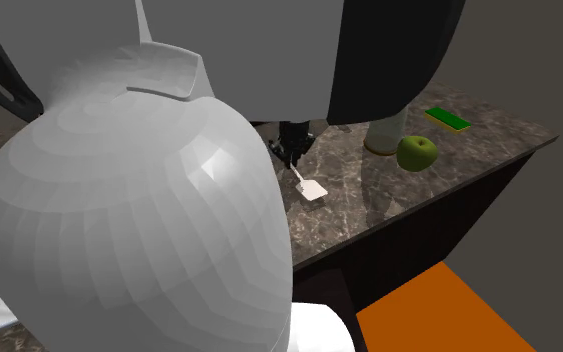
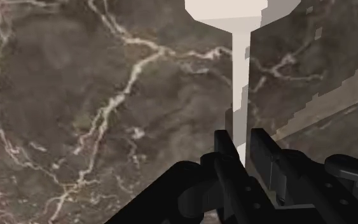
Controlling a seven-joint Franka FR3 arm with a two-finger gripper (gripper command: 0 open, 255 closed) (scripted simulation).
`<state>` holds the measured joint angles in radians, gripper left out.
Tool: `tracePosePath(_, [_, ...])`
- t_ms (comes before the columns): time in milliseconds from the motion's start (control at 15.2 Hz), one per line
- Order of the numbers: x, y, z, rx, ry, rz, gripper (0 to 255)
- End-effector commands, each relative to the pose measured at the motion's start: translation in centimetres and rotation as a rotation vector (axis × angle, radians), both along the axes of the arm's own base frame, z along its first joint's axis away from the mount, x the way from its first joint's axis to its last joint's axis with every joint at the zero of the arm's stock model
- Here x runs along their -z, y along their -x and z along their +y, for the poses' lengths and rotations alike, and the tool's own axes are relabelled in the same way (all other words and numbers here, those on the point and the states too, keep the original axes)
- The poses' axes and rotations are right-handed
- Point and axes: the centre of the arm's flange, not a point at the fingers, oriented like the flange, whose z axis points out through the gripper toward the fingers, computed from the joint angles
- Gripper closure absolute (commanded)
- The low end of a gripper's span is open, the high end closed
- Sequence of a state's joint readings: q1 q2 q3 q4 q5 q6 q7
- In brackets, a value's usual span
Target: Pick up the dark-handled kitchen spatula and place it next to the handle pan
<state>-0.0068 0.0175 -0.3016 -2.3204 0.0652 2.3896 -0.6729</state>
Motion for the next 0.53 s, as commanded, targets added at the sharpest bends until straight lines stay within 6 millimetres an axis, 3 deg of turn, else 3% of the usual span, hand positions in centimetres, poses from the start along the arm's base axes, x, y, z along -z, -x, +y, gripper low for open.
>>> tracePosePath(0, [0.00, 0.00, 0.00, 0.000, 0.000, 0.000, 255])
tracePosePath(462, [-0.53, 0.00, 0.00, 0.000, 0.000, 0.000, 255])
